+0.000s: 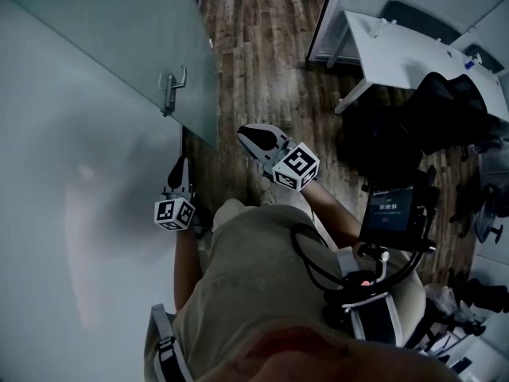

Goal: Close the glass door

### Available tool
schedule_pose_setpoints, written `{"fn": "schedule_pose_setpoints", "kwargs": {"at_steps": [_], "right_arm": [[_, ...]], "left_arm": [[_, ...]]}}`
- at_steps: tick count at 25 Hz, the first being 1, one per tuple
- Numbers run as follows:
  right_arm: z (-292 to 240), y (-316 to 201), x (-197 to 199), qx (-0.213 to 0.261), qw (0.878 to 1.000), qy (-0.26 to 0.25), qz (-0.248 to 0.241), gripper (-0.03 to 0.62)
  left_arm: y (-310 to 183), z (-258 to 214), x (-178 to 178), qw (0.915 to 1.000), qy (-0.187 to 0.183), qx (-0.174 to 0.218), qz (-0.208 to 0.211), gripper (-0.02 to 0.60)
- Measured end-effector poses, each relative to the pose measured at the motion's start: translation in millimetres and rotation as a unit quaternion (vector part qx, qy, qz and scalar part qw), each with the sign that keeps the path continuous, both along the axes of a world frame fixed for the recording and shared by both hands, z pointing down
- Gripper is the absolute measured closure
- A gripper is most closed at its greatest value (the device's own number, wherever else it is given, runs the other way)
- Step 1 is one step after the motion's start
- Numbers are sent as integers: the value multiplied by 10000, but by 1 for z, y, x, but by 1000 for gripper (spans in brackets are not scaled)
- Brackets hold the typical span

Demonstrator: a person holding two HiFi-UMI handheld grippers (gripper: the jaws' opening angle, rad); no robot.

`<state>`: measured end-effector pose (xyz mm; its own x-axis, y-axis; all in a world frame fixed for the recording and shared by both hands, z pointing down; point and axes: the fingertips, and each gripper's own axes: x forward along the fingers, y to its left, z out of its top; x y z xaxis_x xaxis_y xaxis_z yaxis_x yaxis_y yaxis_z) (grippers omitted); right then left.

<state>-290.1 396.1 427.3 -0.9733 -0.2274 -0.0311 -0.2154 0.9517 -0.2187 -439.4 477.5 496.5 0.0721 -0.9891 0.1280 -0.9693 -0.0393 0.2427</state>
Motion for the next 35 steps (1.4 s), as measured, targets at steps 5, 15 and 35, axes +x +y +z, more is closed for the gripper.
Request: {"fn": "schedule_pose_setpoints", "kwargs": {"at_steps": [5,15,35], "right_arm": [[3,9,1,50,9999,-8,-163,577],[-2,10,3,121,9995,-178,-228,577],[2,-52,-170,239,9971,260,-671,577]], "left_arm": [[22,11,-3,9996,72,-76,-271,559],[24,10,-17,9991,-84,-138,-396,558],[-94,66,-196,9983,-139,-468,-324,558]]}}
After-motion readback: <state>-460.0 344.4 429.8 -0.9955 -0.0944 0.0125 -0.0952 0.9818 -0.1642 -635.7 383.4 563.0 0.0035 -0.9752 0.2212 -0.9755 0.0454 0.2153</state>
